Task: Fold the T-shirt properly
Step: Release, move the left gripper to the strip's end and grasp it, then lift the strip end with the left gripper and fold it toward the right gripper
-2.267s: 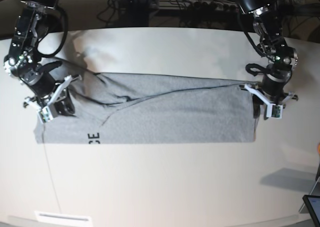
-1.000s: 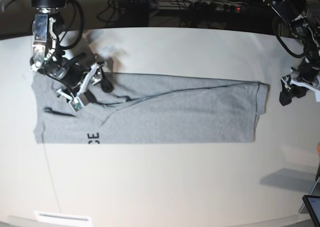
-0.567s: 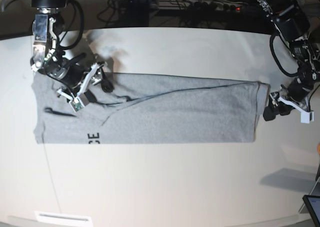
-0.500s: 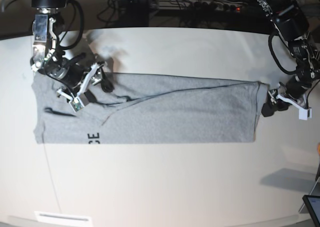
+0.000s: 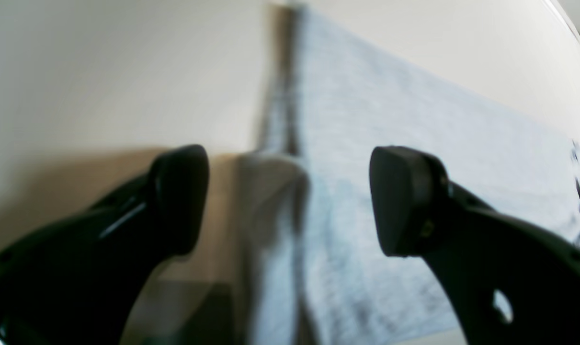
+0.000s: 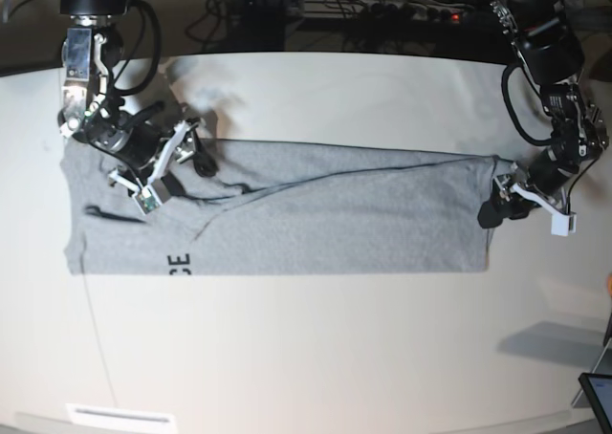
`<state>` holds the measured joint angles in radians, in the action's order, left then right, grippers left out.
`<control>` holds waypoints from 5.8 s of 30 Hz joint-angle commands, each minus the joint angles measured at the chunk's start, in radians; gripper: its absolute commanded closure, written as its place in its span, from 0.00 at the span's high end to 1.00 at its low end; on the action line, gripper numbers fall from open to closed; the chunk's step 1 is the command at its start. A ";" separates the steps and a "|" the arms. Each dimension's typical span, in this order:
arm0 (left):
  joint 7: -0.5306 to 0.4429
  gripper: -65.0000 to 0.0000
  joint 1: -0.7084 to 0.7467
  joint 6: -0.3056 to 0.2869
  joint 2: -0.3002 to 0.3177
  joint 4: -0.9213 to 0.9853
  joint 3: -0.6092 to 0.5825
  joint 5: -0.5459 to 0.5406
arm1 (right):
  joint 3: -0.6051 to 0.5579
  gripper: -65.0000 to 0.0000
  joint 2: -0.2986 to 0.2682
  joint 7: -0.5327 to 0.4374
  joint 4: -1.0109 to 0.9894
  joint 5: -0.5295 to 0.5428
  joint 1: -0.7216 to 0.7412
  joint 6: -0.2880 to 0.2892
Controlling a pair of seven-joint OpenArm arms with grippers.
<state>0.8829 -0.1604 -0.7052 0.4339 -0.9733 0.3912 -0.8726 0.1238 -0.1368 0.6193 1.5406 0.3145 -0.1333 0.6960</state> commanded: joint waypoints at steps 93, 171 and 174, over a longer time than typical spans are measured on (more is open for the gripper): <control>0.305 0.00 -0.037 0.351 -0.205 -0.671 -0.381 0.184 | 0.004 0.57 -0.013 0.001 0.007 0.005 0.010 0.002; 0.316 0.49 0.066 0.421 -0.292 -0.747 -0.478 -0.081 | 0.004 0.57 -0.011 0.001 0.014 0.005 0.004 0.002; 0.315 0.49 0.068 0.421 -0.280 -0.786 -0.481 0.054 | 0.003 0.57 -0.011 0.001 0.062 0.005 0.002 0.002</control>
<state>1.2118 -0.0772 -0.2871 0.1478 -1.7435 -0.0921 -0.7963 0.1238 -0.1406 0.6483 1.5795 0.3019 -0.1421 0.6945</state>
